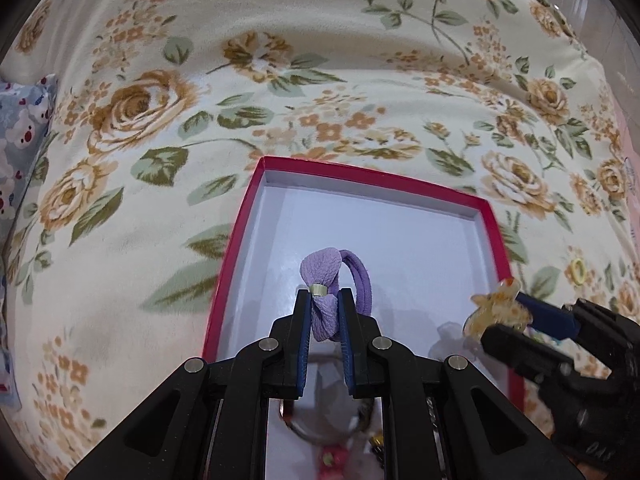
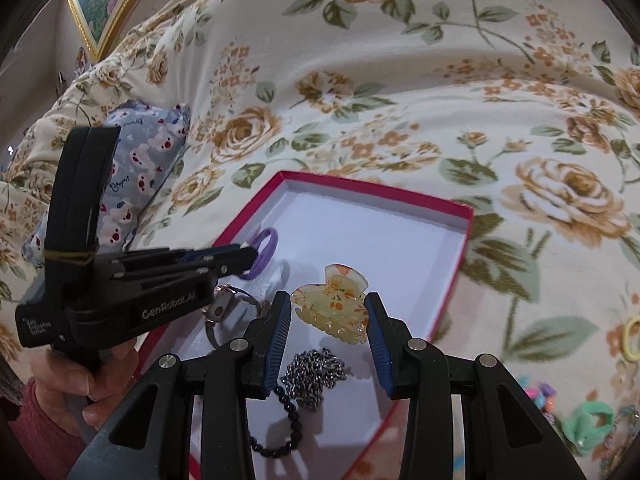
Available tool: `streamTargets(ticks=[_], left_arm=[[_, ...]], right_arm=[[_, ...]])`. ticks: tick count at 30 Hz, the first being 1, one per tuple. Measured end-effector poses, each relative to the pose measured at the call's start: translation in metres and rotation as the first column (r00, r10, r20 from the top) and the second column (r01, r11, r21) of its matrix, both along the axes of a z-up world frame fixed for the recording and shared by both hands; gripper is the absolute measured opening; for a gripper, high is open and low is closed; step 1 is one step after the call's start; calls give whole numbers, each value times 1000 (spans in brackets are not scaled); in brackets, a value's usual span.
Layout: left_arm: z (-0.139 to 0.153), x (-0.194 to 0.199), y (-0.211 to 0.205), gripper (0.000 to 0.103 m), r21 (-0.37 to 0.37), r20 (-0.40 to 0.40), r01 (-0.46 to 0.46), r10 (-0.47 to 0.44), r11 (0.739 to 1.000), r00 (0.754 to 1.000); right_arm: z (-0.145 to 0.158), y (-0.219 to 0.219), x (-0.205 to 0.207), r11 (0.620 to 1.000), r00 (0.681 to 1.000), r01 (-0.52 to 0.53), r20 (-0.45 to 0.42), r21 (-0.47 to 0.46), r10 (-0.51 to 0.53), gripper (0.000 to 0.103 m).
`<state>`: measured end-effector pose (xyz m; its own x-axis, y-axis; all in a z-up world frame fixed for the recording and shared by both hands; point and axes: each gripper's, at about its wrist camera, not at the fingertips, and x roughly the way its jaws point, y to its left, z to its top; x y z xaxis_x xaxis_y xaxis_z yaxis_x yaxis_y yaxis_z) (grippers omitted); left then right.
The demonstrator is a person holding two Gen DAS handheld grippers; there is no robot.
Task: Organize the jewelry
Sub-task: 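Move the purple hair tie with the left tool while the right tool moves the claw clip, then open the left tool over the tray while the right tool releases the claw clip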
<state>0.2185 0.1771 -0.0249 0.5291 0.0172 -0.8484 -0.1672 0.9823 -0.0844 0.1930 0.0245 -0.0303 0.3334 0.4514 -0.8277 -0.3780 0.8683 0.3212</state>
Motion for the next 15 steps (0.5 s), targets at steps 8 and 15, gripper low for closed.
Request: streamTargets(ticks=[8,15], left_arm=[[-23,15,4,13,12,-47,-7,8,1000,999],[-29,19,3,15,15,-63,-4,5,1000,998]], right_arm=[[-19,1,4,1000,999,-3,-39,-28,2,38],[-25,4,6,999,999,-11,-50,-43,9,39]])
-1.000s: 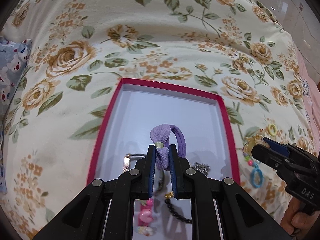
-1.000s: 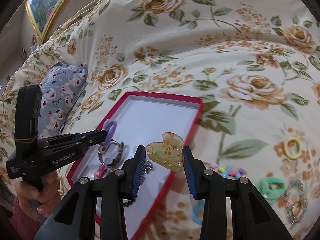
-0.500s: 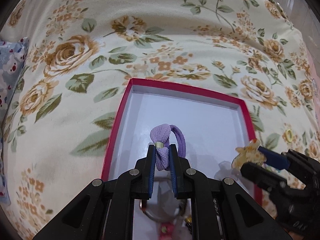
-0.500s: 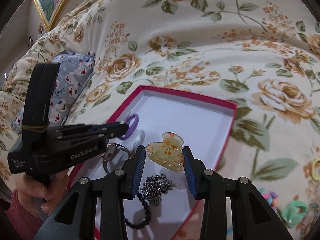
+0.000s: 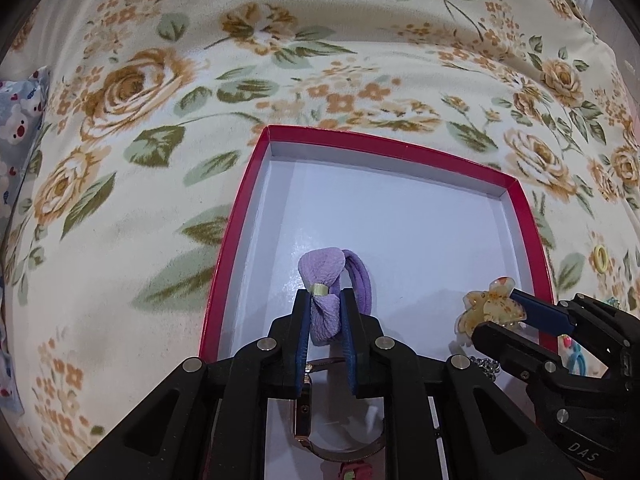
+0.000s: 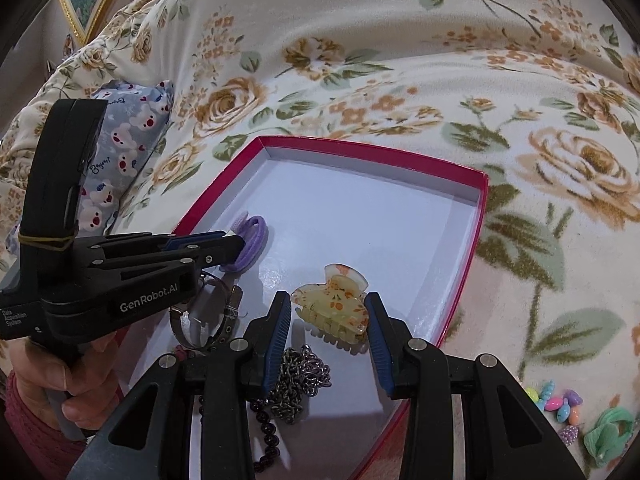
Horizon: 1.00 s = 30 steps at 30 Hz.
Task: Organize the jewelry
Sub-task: 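Open the left tool over the tray while the right tool releases the claw clip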
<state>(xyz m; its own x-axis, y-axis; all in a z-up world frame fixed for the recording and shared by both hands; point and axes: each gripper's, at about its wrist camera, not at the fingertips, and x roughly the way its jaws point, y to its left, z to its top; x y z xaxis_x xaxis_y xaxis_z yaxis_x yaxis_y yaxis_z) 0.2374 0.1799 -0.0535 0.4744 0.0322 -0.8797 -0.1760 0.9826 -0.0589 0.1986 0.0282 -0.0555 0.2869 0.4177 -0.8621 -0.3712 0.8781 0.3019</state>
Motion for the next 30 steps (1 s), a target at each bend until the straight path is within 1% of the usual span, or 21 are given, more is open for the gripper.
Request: streamTargets(ticks=[8,10,12,14,18,19,21,22,25,30], left_arm=[[1,-3,-2,21,15,0,0,0,1000,1000],[2,-4,-1,23,5,-1,-4,4,1000,1000],[3,-7,1,26,-1,-1,-10,10,1000,1000],[5,-11,3,29,-1,2,-17,17,1000,1000],[14,-21,6,30,-27,21,-33,33,999,999],[16,-24,6,31,-30,26,-35,35,999,999],[22,-30,6,39,-39,38,-43,44,998,998],[24,-33,6,44,-40,45,-45,47,998,998],[32,-46,3,45,-50,64,-53,56,997,996],[41,-69,-6,45,-93,83,-59,67,994,994]], right_arm=[[0,1,0,1000,1000,1,-4,5,-1,40],[1,1,-1,1000,1000,3,-4,8,-3,43],[3,1,-1,1000,1000,7,1,10,-7,49],[5,-2,-2,1000,1000,14,3,13,-14,50],[12,-10,-5,999,999,34,13,32,-34,50],[16,-13,-7,998,999,40,14,39,-41,50],[23,-20,-11,997,998,53,23,51,-54,50],[28,-24,-13,997,998,59,29,56,-60,50],[41,-40,-21,994,995,86,48,68,-90,50],[57,-70,-34,986,987,144,67,80,-149,50]])
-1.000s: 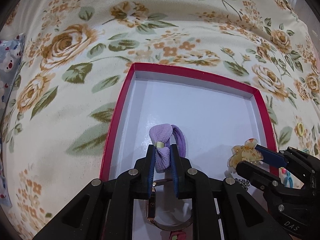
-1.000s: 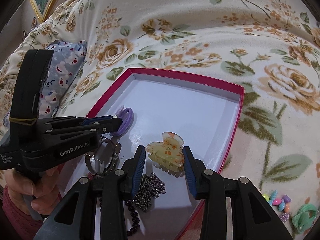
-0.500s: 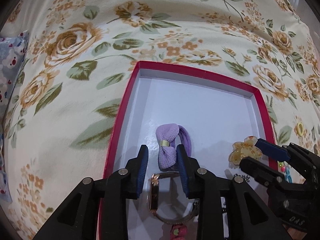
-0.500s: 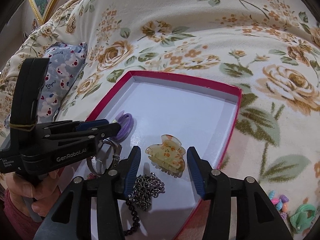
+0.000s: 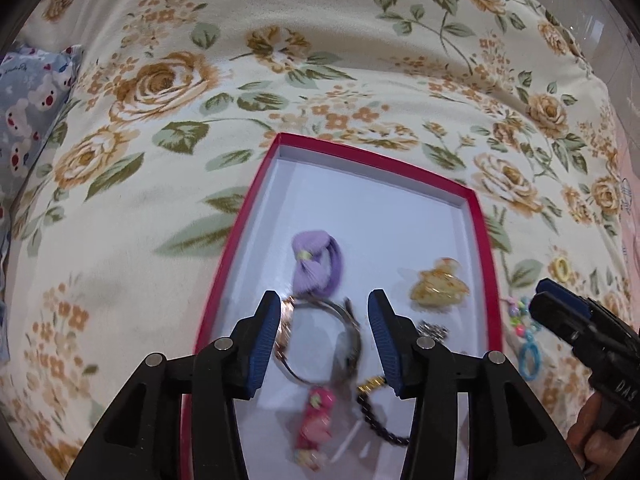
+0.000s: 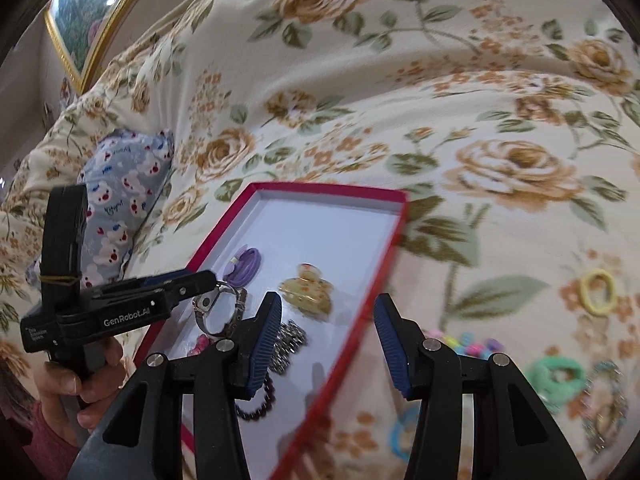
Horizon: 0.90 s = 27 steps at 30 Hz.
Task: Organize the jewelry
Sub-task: 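Open the left tool over the tray while the right tool releases the claw clip, then grasp the blue hair tie with the left tool while the right tool grasps the crystal bracelet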
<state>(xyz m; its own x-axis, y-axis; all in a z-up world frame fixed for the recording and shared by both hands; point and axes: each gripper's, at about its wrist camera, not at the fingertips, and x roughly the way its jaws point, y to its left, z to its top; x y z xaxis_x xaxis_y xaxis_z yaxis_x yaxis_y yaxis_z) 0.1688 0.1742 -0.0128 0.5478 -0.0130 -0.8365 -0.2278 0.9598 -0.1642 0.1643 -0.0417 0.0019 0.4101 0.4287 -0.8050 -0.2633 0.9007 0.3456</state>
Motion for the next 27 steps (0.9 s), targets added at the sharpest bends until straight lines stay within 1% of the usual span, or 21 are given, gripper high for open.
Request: streamTargets(ticks=[5,8,14,21,27], left_arm=[[7,-18,-14,45,-26,11,17,-16,1000,1000],[11,-25,-27,45,-33,12,40,-40,999,999],[17,-38,-55,46,-45,15,103,-103,994,995],[19,-43,-88,46,-45,8,182,-182,982,983],[19,-42,-106,46,-43,0,223,-223,974,975]], right_arm=[[6,-30,-13,998,998,60,1,-4,-60,51],[8,-49,-23,996,996,90,-7,-23,-90,51],[17,-88,-45,986,987,160,4,-46,-160,51],[22,-129,-70,967,970,244,2,-69,-245,51],[24,-158,-86,948,951,309,-3,-76,-310,51]])
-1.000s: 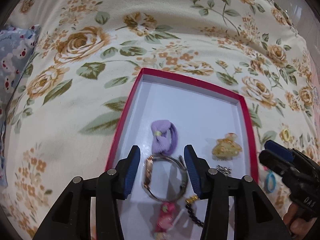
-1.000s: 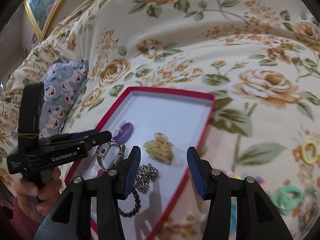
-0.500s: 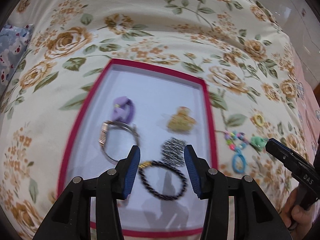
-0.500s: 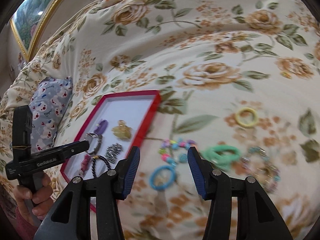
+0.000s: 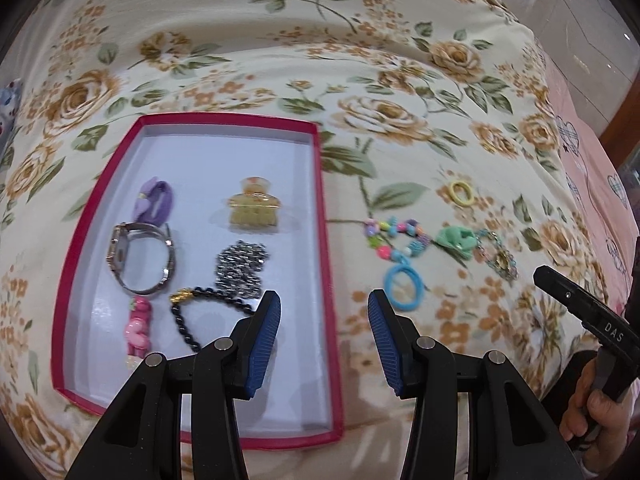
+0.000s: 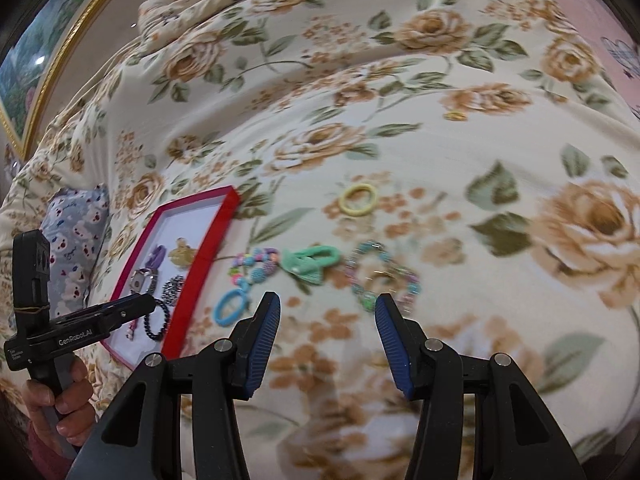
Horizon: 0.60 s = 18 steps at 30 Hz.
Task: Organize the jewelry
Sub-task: 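Grasp the blue hair tie with the left tool while the right tool grasps the crystal bracelet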
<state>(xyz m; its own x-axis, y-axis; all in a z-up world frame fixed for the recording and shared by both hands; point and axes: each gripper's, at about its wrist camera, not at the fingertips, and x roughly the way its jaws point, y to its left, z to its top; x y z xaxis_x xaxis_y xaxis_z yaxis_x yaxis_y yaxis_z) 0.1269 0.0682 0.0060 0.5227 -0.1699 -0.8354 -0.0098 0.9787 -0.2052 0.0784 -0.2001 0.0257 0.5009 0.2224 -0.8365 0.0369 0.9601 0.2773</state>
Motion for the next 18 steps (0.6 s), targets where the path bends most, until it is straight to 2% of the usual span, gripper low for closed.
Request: streamTargets(ticks=[18], left_arm=[[-14,16,-39,46,20,-28,84,-84,996,996]], right_arm=[[1,-14,-6,1000,1000,20,7,-20,-20,51]])
